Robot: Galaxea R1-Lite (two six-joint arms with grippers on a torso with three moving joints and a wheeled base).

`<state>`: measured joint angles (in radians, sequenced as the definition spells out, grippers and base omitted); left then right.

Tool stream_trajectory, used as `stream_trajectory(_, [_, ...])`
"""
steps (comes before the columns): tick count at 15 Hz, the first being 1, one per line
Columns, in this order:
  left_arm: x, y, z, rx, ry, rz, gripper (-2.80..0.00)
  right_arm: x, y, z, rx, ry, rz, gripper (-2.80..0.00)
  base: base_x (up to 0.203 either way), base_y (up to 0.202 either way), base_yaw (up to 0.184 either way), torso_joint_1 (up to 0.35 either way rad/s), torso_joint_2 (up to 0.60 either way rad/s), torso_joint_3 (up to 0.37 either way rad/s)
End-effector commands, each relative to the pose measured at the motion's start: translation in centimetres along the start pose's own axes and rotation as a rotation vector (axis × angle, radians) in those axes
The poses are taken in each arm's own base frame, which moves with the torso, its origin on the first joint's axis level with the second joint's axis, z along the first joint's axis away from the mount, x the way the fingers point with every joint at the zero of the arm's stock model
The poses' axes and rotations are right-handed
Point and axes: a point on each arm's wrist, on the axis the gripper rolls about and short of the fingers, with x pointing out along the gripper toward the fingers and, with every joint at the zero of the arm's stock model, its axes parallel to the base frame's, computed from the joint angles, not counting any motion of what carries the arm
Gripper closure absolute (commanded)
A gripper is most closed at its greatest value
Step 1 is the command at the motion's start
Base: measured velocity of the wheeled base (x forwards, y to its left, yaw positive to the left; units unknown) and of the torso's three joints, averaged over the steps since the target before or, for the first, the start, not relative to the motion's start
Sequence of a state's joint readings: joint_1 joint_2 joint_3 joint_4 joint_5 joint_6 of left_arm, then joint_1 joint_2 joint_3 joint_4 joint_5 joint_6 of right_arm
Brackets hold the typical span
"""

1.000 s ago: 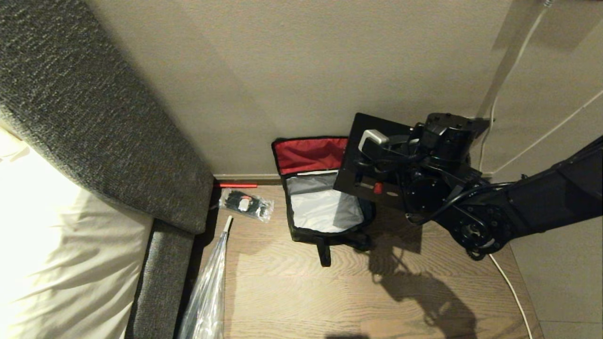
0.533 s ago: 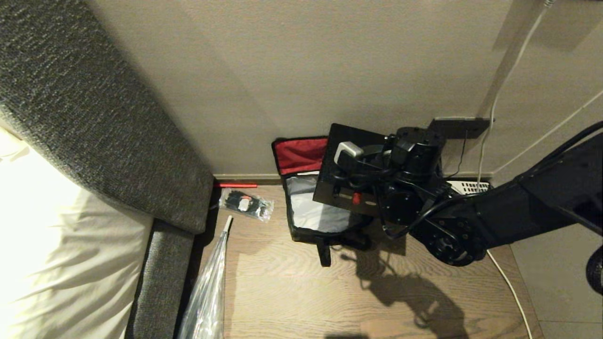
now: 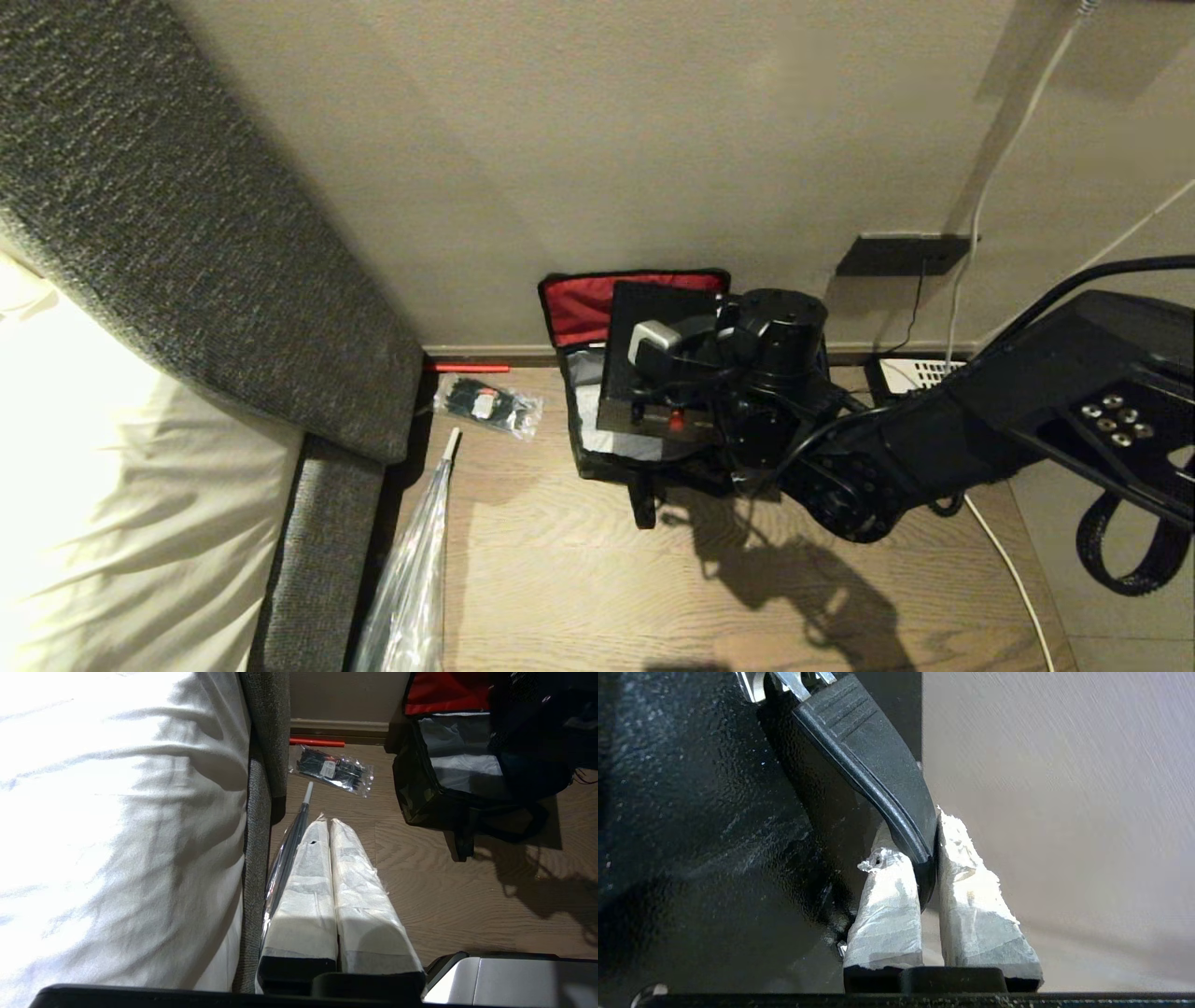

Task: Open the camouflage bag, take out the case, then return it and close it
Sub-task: Place the black box back

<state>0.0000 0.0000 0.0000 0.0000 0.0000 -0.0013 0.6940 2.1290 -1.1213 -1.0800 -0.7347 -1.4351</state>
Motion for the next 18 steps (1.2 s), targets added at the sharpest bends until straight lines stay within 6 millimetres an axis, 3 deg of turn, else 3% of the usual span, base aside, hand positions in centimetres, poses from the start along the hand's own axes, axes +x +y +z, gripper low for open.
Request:
stream_trajectory(1, [0.0, 0.0, 0.0, 0.000, 0.000, 0.000, 0.00, 0.2, 1.2, 0.1, -0.024, -0.008, 0.018, 0.00, 0.000, 0.000, 0.000, 0.000, 0.00, 0.000])
stream_trajectory(9, [0.0, 0.0, 0.0, 0.000, 0.000, 0.000, 0.00, 0.8, 3.3, 0.6, -0.073, -0.123, 0.062, 0.00, 0.000, 0.000, 0.000, 0.000, 0.00, 0.000])
stream_trajectory(13, [0.0, 0.0, 0.0, 0.000, 0.000, 0.000, 0.00, 2.1, 3.4, 1.9, -0.056, -0.163, 0.030, 0.00, 0.000, 0.000, 0.000, 0.000, 0.00, 0.000])
stream_trajectory(18, [0.0, 0.0, 0.0, 0.000, 0.000, 0.000, 0.00, 3.3, 4.7, 1.9, -0.080, -0.175, 0.031, 0.00, 0.000, 0.000, 0.000, 0.000, 0.00, 0.000])
